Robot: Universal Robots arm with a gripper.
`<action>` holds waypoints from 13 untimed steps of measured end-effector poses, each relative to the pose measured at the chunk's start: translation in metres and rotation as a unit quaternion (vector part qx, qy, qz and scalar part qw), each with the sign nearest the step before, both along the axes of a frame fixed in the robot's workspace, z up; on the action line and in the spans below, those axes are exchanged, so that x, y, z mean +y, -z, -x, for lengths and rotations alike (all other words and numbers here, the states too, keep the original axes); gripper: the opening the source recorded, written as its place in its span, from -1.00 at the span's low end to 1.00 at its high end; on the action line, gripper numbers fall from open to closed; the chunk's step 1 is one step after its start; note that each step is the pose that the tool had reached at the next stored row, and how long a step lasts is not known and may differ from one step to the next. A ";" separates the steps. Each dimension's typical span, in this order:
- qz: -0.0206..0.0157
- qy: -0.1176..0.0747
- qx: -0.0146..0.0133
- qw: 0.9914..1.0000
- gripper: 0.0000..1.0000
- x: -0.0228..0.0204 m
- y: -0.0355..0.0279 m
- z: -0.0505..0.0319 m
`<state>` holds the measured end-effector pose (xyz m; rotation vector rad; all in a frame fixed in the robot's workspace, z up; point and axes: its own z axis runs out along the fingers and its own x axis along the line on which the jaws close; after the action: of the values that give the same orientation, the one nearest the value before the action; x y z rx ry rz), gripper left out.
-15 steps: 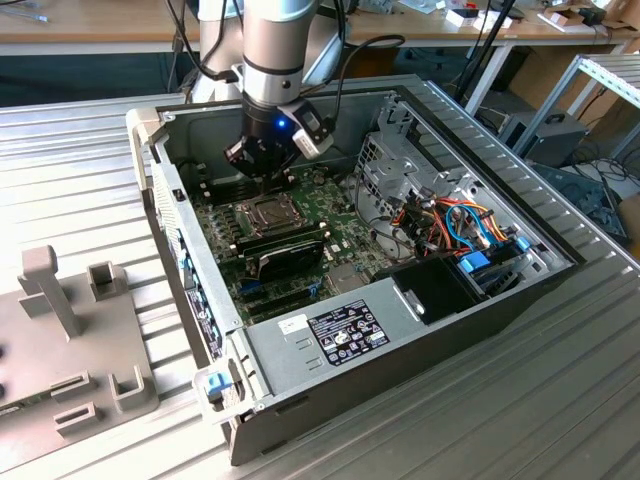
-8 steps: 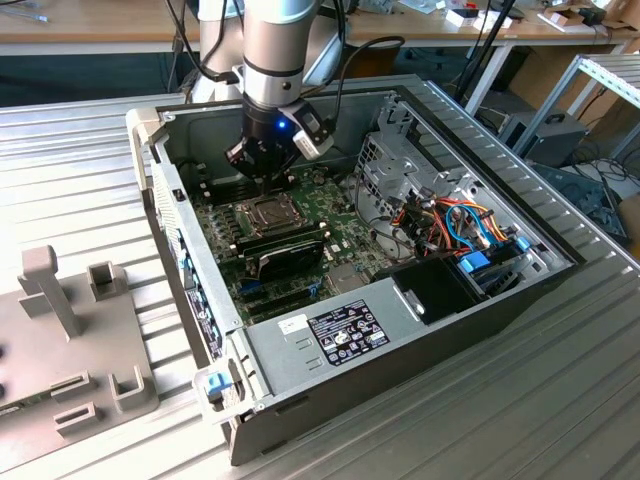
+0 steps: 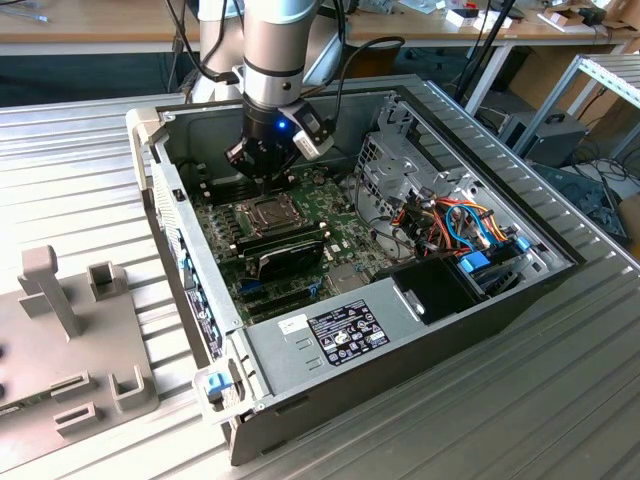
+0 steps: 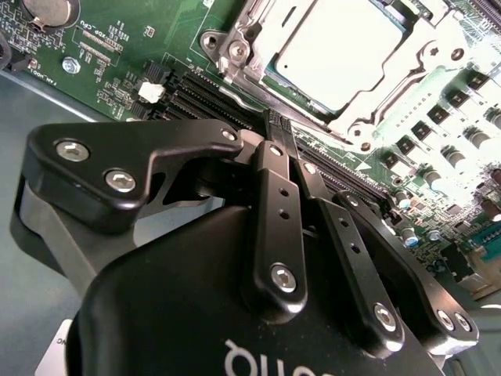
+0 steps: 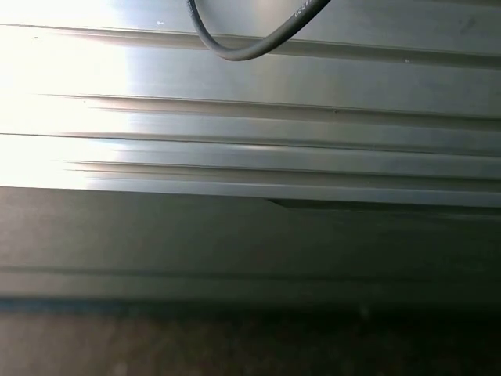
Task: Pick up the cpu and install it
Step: 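Install the first cpu locking lever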
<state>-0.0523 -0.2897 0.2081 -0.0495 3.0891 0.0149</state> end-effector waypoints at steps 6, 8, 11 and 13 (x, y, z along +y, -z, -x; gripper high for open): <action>0.000 0.000 0.000 1.000 -0.79 0.0003 0.0004 -0.0026; 0.000 0.000 0.000 1.000 -0.79 0.0003 0.0004 -0.0032; 0.000 0.000 0.000 1.000 -0.79 0.0003 0.0005 -0.0046; 0.000 0.000 0.000 1.000 -0.79 0.0003 0.0006 -0.0061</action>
<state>-0.0462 -0.2894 0.2075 -0.0493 3.0891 0.0148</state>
